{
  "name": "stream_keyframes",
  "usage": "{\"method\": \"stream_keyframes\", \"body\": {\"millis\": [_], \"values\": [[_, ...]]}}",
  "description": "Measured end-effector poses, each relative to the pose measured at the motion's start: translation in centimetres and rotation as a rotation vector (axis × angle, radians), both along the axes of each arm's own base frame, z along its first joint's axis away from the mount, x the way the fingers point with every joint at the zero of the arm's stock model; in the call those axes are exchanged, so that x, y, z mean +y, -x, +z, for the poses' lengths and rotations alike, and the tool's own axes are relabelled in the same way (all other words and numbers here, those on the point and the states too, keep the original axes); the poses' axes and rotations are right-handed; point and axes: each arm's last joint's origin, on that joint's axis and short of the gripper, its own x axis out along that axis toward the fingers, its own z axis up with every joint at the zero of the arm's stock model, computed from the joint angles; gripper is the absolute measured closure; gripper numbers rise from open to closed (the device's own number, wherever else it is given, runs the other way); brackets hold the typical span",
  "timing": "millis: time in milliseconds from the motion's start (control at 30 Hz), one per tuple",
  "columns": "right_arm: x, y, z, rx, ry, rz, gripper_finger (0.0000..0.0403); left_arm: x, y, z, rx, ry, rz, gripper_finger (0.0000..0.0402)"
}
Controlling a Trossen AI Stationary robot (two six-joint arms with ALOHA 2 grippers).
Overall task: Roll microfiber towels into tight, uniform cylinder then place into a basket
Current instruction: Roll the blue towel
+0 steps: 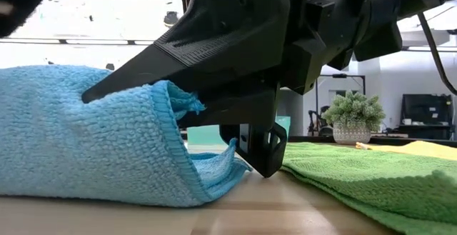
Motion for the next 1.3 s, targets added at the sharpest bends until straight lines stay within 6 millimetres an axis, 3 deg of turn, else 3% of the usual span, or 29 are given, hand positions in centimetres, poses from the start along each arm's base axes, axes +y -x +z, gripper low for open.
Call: {"method": "stream_keyframes", "body": {"millis": [133,633,1300], "values": [[0.0,0.0,0.0,0.003,0.003,0.001,0.0380,0.7,0.0,-0.8,-0.015,-0.026,0.027,0.0233],[-0.1,0.2,-0.3,0.040,0.028,-0.001,0.0378,1.2,-0.8,-0.6,-0.072,-0.093,0.017,0.0233],[-0.2,0.3,-0.5,0.086,0.016,0.007,0.0379,3.8,-3.5,-0.5,-0.073,-0.151,0.059,0.0233]]}}
